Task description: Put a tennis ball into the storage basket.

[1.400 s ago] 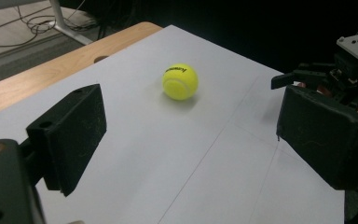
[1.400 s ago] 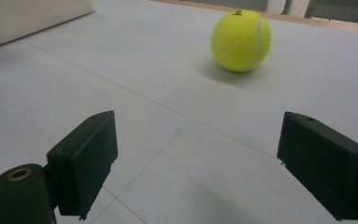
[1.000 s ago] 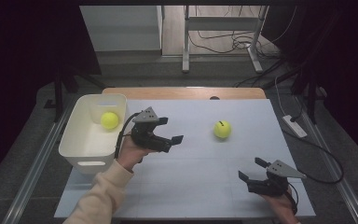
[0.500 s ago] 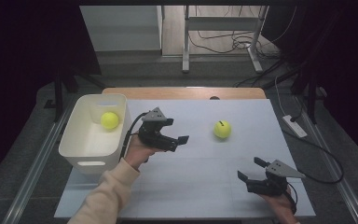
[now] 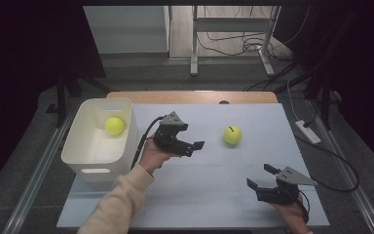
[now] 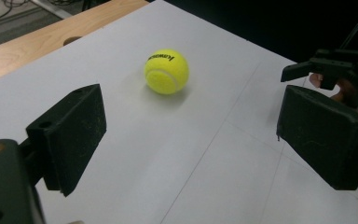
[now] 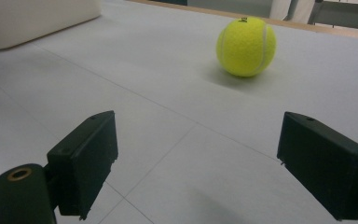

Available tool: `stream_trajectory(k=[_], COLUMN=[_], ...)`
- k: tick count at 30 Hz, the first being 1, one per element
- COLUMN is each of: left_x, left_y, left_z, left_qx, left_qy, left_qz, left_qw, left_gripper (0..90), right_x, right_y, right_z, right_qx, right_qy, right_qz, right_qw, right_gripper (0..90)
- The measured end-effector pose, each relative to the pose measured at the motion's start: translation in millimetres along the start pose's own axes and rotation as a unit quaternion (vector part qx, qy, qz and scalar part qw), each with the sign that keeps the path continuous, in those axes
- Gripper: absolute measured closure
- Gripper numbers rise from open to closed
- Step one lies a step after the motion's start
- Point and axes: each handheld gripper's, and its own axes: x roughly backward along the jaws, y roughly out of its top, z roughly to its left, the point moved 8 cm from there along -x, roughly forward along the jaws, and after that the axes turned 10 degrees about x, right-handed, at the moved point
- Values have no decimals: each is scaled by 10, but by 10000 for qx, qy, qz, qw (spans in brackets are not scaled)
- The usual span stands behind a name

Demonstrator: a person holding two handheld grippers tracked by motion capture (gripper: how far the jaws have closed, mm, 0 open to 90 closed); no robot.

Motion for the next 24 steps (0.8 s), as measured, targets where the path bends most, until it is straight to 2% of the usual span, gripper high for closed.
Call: stream_trajectory(k=[10, 24], left_x=[-162, -434], left_y=[12, -1], left_z=[32, 23], left_qx=[63, -31], left_qy=[26, 28], left_qz=[108, 306], left_qw=[9999, 9995], left_gripper=[83, 75], right_x=[-23, -39], right_y=[21, 17], right_z=[8, 21], right_qx=[12, 8], right_qy=[44, 82], right_qz=[-30, -19], right_qw=[10000, 10000], right_gripper=[123, 123])
